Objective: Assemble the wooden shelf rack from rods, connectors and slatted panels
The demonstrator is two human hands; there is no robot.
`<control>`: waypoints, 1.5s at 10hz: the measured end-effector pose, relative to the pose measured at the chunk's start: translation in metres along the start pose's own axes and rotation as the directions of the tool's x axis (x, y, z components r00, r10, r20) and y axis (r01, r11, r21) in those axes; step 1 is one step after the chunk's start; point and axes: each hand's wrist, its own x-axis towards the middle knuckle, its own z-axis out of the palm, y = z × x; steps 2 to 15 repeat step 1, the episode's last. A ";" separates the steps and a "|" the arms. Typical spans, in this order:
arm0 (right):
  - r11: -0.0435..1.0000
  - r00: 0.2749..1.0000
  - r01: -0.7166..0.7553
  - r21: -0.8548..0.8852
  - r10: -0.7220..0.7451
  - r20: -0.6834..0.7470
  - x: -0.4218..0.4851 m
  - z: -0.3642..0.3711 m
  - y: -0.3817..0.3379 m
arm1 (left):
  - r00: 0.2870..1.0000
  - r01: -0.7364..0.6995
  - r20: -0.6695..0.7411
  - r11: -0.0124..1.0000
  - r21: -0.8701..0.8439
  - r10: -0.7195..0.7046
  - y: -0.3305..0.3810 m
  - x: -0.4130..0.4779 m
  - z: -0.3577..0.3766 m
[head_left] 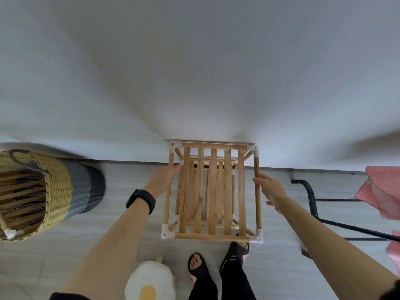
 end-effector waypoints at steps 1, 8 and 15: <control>0.968 0.992 0.121 -0.218 -0.127 -0.010 -0.048 -0.007 -0.017 | 0.996 -0.085 0.043 0.979 0.185 0.079 0.018 -0.037 0.003; 0.968 0.992 0.121 -0.218 -0.127 -0.010 -0.048 -0.007 -0.017 | 0.996 -0.085 0.043 0.979 0.185 0.079 0.018 -0.037 0.003; 0.968 0.992 0.121 -0.218 -0.127 -0.010 -0.048 -0.007 -0.017 | 0.996 -0.085 0.043 0.979 0.185 0.079 0.018 -0.037 0.003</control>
